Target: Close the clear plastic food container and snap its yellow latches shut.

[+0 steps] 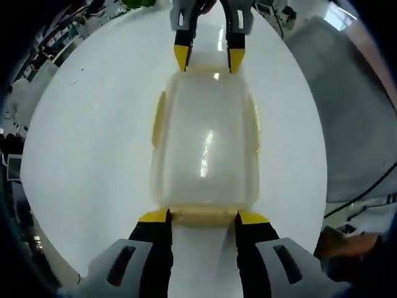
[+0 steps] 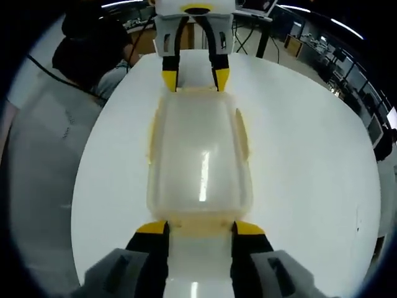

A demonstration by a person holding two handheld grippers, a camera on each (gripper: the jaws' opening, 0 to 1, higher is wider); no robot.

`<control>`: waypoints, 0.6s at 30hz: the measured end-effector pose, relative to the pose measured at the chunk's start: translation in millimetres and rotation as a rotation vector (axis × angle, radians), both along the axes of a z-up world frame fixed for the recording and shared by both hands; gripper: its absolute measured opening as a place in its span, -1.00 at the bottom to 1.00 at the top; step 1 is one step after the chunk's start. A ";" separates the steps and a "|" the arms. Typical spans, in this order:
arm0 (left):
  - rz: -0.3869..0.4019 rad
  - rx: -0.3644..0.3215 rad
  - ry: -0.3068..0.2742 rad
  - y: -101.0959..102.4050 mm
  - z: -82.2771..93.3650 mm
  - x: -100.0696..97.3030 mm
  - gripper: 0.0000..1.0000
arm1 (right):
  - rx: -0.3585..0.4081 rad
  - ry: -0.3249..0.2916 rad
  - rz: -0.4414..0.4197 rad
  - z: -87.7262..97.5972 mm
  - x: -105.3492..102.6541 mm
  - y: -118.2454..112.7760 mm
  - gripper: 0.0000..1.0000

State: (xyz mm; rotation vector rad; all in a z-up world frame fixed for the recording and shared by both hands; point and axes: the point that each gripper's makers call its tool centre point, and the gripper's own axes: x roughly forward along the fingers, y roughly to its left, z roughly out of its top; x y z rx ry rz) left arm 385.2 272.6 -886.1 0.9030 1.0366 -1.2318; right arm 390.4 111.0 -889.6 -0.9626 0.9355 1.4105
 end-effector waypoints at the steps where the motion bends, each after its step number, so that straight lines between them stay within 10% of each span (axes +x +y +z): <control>1: 0.002 -0.001 0.004 0.2 0.4 -1.0 -0.25 | -0.002 0.004 0.000 0.1 -0.9 -0.7 -0.27; 18: 0.017 -0.021 0.021 -9.3 35.1 -24.1 -0.25 | 0.000 0.014 0.010 28.3 -22.1 -14.2 -0.27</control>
